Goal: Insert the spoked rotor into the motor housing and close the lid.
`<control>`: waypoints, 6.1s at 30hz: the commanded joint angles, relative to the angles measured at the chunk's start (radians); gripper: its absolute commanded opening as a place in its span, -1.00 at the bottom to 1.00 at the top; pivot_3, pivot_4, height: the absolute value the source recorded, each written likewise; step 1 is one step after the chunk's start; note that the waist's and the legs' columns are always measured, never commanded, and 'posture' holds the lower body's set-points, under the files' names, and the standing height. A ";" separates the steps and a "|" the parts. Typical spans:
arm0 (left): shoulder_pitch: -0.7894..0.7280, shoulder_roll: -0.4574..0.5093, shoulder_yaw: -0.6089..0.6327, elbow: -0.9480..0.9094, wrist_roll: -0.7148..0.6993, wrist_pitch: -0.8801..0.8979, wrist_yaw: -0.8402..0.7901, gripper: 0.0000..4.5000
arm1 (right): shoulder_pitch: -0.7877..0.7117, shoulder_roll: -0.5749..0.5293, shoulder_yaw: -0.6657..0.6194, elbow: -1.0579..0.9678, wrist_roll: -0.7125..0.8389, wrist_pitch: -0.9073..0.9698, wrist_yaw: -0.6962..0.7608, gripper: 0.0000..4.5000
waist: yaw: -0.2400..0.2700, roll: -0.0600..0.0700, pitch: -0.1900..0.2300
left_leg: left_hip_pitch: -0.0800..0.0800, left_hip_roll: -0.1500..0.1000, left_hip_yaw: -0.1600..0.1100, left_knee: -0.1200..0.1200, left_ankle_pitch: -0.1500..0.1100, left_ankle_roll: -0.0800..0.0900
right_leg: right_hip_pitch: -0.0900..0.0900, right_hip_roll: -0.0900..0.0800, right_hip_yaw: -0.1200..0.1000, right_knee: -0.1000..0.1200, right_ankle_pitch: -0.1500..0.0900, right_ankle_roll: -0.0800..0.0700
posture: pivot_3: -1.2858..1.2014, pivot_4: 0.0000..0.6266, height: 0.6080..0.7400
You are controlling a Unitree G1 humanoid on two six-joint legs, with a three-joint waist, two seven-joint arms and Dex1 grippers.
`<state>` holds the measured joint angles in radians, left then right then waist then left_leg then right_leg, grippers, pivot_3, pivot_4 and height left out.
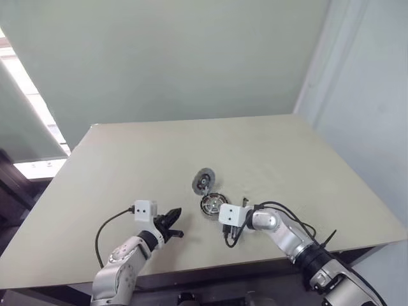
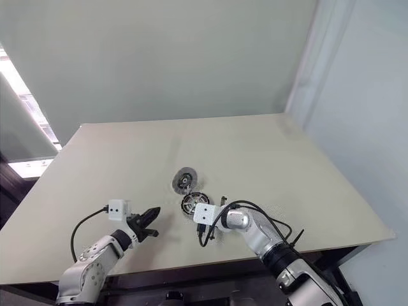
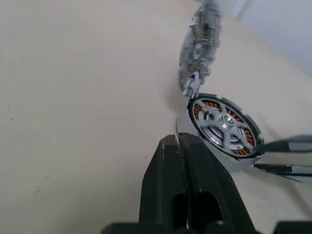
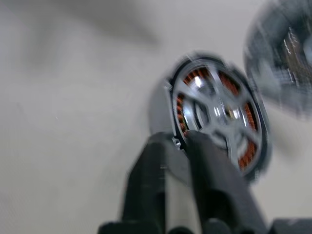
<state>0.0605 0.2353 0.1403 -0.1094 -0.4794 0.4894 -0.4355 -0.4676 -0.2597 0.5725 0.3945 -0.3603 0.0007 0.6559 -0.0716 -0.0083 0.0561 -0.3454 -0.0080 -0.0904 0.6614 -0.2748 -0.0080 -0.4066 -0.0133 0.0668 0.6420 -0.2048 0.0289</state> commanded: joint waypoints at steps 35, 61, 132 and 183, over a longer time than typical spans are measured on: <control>-0.030 -0.024 -0.032 0.007 0.045 -0.038 -0.007 -1.00 | -0.176 -0.086 0.078 -0.384 0.038 0.542 0.492 0.98 | 0.000 0.000 0.000 | -0.001 0.000 -0.001 -0.001 0.000 -0.001 | -0.002 -0.001 -0.002 0.000 0.000 0.000 | 0.03 -1.00 1.00; 0.008 -0.033 -0.046 -0.010 0.048 -0.045 -0.005 -1.00 | -0.356 0.029 0.166 0.145 -0.063 0.288 0.376 0.58 | -0.003 0.001 0.000 | 0.000 0.000 -0.001 -0.001 0.000 -0.001 | -0.001 0.000 -0.002 0.001 0.000 0.000 | 0.03 -1.00 1.00; -0.038 -0.057 -0.055 0.061 0.069 -0.090 -0.018 -1.00 | -0.238 0.050 0.151 -0.288 0.037 0.701 0.292 0.85 | 0.000 0.002 0.001 | -0.005 0.000 -0.003 -0.001 0.000 -0.001 | -0.005 -0.001 -0.004 0.000 0.002 0.002 | 0.03 -1.00 1.00; -0.032 -0.058 -0.039 0.052 0.068 -0.099 -0.012 -1.00 | -0.146 0.254 0.055 -0.420 0.075 1.095 0.053 -0.98 | 0.000 0.002 0.000 | -0.016 0.000 -0.003 -0.002 0.000 -0.001 | -0.016 -0.001 -0.004 0.001 0.002 0.002 | 0.03 -1.00 1.00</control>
<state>0.0399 0.1708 0.0912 -0.0320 -0.4062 0.4105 -0.4452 -0.5881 -0.0191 0.6613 0.0554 -0.3042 1.0632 0.7251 -0.0712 -0.0063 0.0566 -0.3612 -0.0080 -0.0937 0.6598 -0.2744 -0.0093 -0.4225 -0.0141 0.0632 0.6431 -0.2027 0.0312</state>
